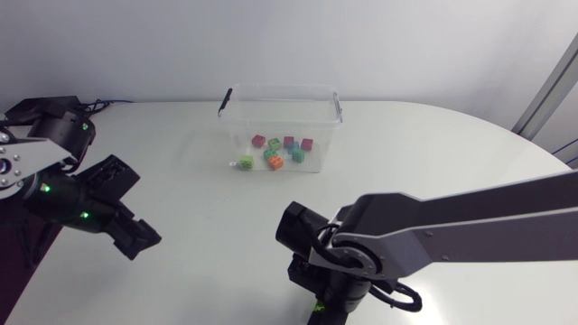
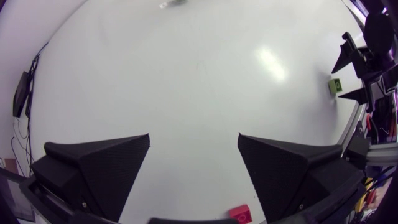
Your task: Place the duplo bricks in the container
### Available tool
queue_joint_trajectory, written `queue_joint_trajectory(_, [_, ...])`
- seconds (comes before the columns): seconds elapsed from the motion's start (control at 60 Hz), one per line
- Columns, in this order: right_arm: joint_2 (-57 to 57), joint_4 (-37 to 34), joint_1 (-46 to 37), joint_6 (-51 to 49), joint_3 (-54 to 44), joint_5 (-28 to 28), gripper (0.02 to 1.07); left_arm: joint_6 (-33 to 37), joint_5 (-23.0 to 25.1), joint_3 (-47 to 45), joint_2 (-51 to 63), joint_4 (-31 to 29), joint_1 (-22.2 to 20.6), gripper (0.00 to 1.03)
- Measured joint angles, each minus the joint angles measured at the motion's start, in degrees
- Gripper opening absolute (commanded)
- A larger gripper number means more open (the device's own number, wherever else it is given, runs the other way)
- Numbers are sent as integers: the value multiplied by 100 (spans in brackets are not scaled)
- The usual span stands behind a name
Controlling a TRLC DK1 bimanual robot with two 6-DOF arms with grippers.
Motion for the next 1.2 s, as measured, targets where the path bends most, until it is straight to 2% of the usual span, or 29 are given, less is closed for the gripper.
queue_joint_trajectory(0.133, [168,4,-7,0,7,-7,39,-2,-188,-321,-103,-192,7,99])
queue_joint_trajectory(0.25, [173,0,-26,0,57,-13,29,-7,-243,-505,-98,-428,109,99])
queue_joint_trajectory(0.683, [-496,-437,-765,-153,684,380,29,-74,-566,-756,125,-1233,208,98])
queue_joint_trajectory(0.917, [-608,-595,-1130,-195,1392,437,29,-136,-831,-752,745,-1794,179,96])
queue_joint_trajectory(1.083, [-608,-608,-1311,-195,1816,435,29,-411,-894,-702,1246,-1923,-127,93])
queue_joint_trajectory(1.2, [-608,-621,-1532,-195,2103,435,29,-715,-892,-667,1464,-1926,-557,93])
